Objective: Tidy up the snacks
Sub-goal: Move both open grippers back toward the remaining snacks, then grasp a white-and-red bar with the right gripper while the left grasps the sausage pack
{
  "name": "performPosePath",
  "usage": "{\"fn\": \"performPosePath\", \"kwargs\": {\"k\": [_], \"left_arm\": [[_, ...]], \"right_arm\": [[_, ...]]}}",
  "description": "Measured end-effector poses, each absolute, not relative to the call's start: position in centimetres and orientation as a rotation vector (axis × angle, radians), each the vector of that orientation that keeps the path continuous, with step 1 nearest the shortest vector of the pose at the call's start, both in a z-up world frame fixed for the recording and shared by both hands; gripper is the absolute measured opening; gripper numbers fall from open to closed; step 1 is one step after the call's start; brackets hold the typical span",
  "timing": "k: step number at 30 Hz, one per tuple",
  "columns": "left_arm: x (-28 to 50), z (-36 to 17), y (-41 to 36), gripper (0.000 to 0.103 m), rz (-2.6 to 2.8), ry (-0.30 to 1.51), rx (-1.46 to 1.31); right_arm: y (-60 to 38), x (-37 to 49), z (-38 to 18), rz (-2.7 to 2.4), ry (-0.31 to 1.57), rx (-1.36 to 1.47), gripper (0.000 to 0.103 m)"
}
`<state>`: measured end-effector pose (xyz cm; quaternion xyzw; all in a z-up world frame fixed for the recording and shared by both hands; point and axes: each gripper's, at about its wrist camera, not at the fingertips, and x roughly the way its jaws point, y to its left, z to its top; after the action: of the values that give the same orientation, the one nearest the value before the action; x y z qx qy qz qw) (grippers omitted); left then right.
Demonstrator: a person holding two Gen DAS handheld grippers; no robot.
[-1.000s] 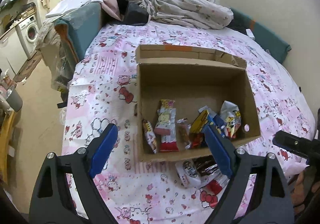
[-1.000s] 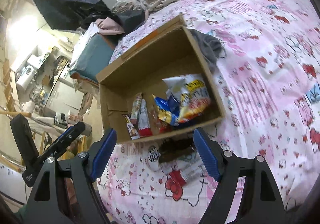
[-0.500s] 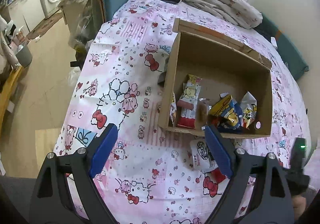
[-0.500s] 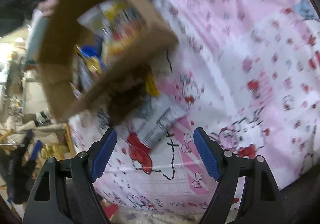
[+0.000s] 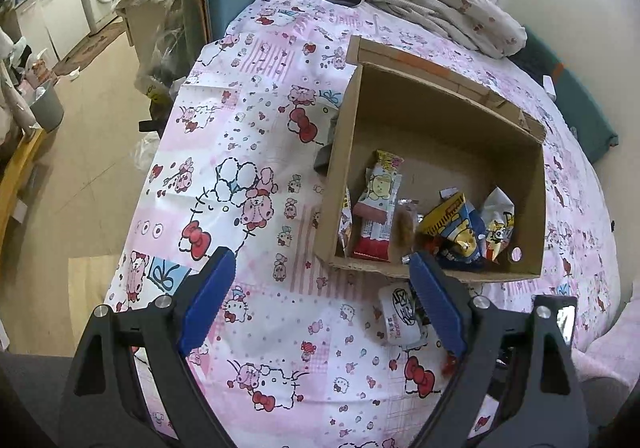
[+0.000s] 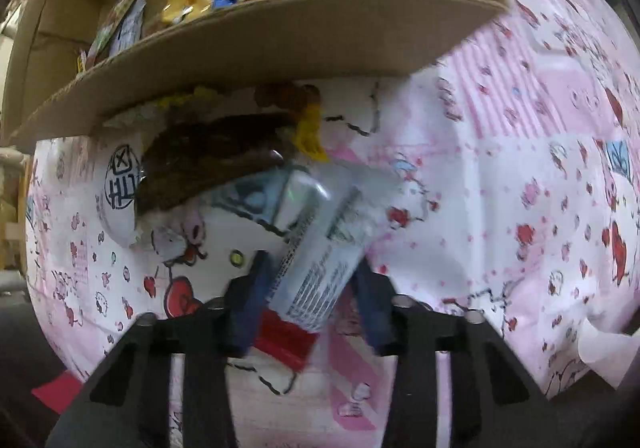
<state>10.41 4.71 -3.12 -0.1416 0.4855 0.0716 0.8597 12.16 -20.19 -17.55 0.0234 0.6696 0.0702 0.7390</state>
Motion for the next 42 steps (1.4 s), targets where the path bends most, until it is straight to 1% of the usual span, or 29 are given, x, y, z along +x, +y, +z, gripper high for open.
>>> {"fn": "performPosePath", "kwargs": {"k": [1,2,4,7,12,16,18,20,21,23,24,25,26,29,30,34,42], "left_arm": [[10.5,-3.3,4.7,0.087,0.151,1.026,-0.294],[10.5,-3.5,4.6,0.087,0.15,1.034,-0.293],[10.7,-4.0,4.3,0.087,0.133,1.059,-0.301],[10.6,-5.3,3.6,0.087,0.103,1.103,-0.318],[11.0,-8.9,2.0,0.085,0.064,1.215,-0.32],[12.1,-12.0,-0.1,0.069,0.016,1.279,-0.319],[12.6,-13.4,-1.2,0.063,-0.017,1.311,-0.326],[13.2,-14.9,-2.2,0.053,-0.057,1.347,-0.341],[13.4,-15.5,-2.7,0.044,-0.075,1.366,-0.347],[13.9,-16.1,-3.0,0.042,-0.091,1.384,-0.376],[14.1,-16.2,-3.0,0.038,-0.092,1.378,-0.396],[14.2,-16.1,-2.9,0.026,-0.098,1.369,-0.418],[14.4,-16.2,-3.0,0.021,-0.105,1.371,-0.429],[14.1,-15.7,-3.0,0.012,-0.112,1.339,-0.41],[13.9,-15.3,-3.1,0.007,-0.111,1.326,-0.385],[11.8,-14.3,-3.0,0.002,-0.112,1.35,-0.382],[5.5,-14.6,-4.3,0.001,-0.106,1.483,-0.282]], "right_arm": [[-20.9,12.0,-17.4,0.157,1.469,0.087,0.029],[-21.8,11.8,-17.3,0.154,1.469,0.108,0.027],[-23.0,11.3,-16.9,0.16,1.476,0.165,0.017],[-24.8,10.2,-15.4,0.179,1.46,0.275,0.016],[-27.0,8.9,-10.7,0.258,1.331,0.425,0.016],[-28.9,8.0,-7.6,0.339,1.178,0.561,0.016],[-28.9,8.2,-6.9,0.338,1.147,0.573,0.016],[-29.2,8.3,-7.4,0.33,1.159,0.6,0.016],[-29.5,8.4,-7.8,0.322,1.167,0.612,0.016],[-29.9,8.5,-8.0,0.31,1.174,0.626,0.016],[-30.2,8.5,-8.0,0.31,1.173,0.631,0.016],[-30.4,8.6,-8.0,0.309,1.171,0.634,0.016],[-29.9,8.1,-8.2,0.309,1.168,0.634,0.016],[-29.9,8.2,-8.1,0.305,1.167,0.639,0.016],[-29.8,8.4,-8.3,0.304,1.168,0.641,0.016],[-30.1,8.5,-8.1,0.306,1.163,0.658,0.016],[-30.0,8.4,-7.8,0.321,1.158,0.688,0.016]]}}
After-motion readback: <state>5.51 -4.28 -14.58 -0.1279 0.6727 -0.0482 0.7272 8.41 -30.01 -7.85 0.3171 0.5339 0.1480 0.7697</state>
